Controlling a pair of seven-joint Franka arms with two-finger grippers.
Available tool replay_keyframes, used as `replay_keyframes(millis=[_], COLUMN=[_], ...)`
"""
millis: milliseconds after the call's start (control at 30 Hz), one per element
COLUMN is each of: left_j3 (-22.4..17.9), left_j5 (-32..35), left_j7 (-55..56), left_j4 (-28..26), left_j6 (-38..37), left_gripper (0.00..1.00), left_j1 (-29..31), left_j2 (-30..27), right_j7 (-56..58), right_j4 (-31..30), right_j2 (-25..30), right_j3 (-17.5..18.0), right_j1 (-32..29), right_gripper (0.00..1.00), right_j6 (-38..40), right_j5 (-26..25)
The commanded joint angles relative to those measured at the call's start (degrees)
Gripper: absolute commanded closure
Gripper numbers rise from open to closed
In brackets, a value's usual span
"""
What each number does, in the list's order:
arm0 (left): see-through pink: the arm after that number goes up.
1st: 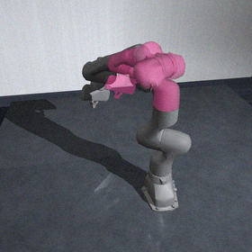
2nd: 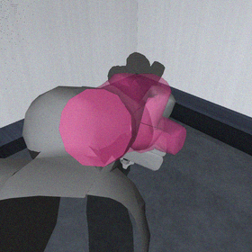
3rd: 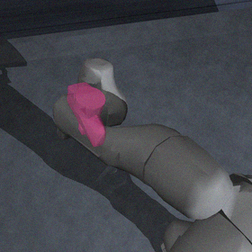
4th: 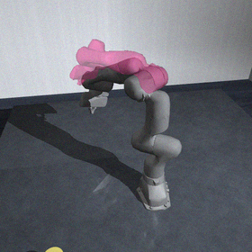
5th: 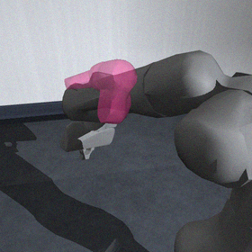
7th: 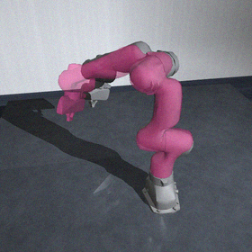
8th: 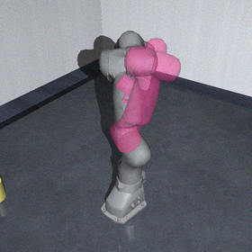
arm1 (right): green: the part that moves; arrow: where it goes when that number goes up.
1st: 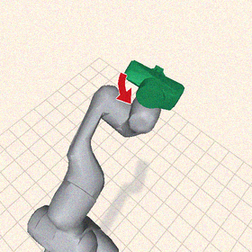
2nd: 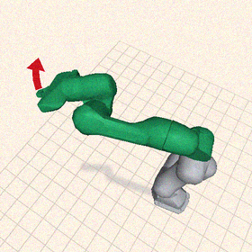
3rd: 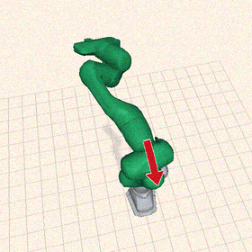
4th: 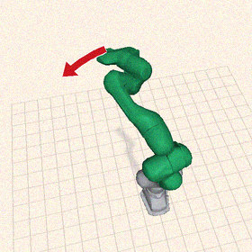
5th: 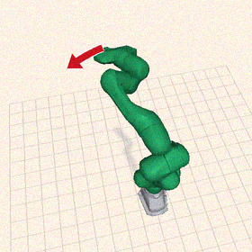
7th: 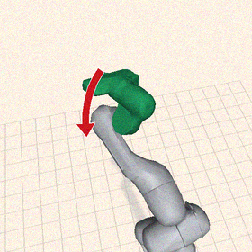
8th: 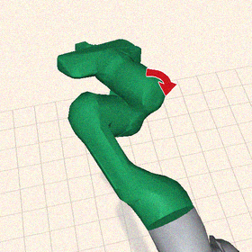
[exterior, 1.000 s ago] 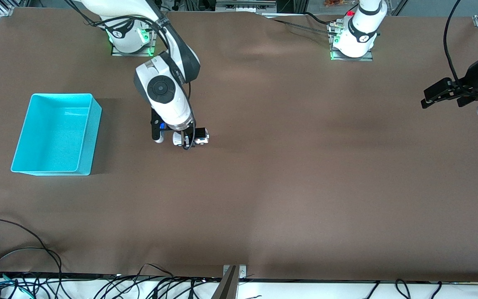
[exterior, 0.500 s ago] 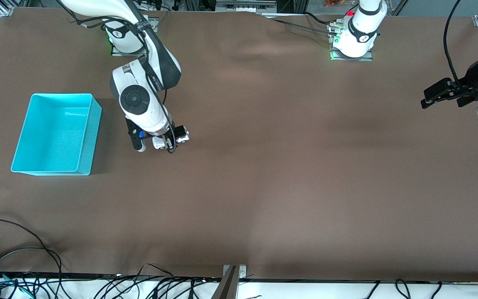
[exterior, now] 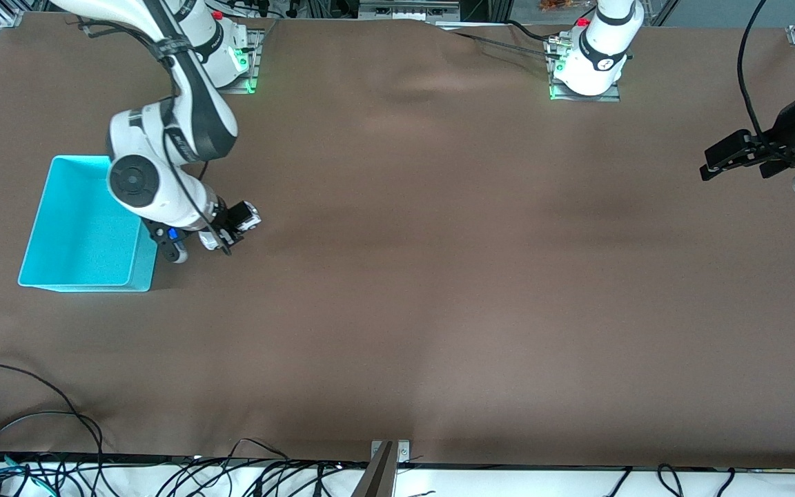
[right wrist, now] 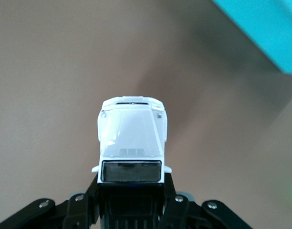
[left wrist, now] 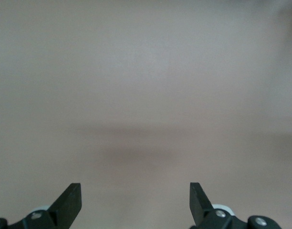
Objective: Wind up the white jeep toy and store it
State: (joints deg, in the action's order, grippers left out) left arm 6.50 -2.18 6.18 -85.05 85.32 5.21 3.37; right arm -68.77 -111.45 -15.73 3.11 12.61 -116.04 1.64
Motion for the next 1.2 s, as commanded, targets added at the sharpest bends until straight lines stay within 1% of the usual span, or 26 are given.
replay_keyframes(millis=[0, 133, 300, 400, 533, 800, 967, 1167], left_j3=[-0.2, -0.2, -0.2, -0.2, -0.2, -0.2, -0.2, -0.2], left_j5=[-1.2, -1.2, -1.2, -1.3, -1.2, -1.2, -1.0, -0.9], left_j7=[-1.1, -1.1, -1.1, -1.0, -0.8, -0.7, -0.7, -0.7], left_j4=[2.0, 2.1, 2.0, 2.0, 2.0, 2.0, 2.0, 2.0], left_j6=[-0.7, -0.7, -0.7, -0.7, -0.7, -0.7, -0.7, -0.7], left_gripper=[0.00, 0.00, 0.00, 0.00, 0.00, 0.00, 0.00, 0.00], left_j1=[-0.1, -0.1, -0.1, -0.1, -0.1, -0.1, -0.1, -0.1], left_j2=[0.9, 1.0, 1.0, 0.9, 1.0, 1.0, 1.0, 1.0], right_j7=[6.8, 11.7, 18.1, 21.8, 27.4, 38.5, 45.2, 51.5], right_j4=[-3.5, -5.3, -7.6, -8.8, -10.0, -11.2, -11.9, -12.2], right_j2=[4.9, 6.7, 8.9, 9.9, 10.9, 11.2, 11.2, 10.6], right_j3=[-2.0, -3.5, -3.6, -4.6, -7.4, -12.9, -14.5, -17.8], right_j1=[-0.7, -1.6, -4.5, -5.8, -5.8, -6.3, -8.2, -8.6], right_gripper=[1.00, 1.00, 1.00, 1.00, 1.00, 1.00, 1.00, 1.00], right_j6=[2.3, 2.5, 2.6, 2.7, 2.7, 2.6, 2.6, 2.1], right_j5=[1.4, 1.4, 1.4, 1.4, 1.4, 1.3, 1.2, 0.6])
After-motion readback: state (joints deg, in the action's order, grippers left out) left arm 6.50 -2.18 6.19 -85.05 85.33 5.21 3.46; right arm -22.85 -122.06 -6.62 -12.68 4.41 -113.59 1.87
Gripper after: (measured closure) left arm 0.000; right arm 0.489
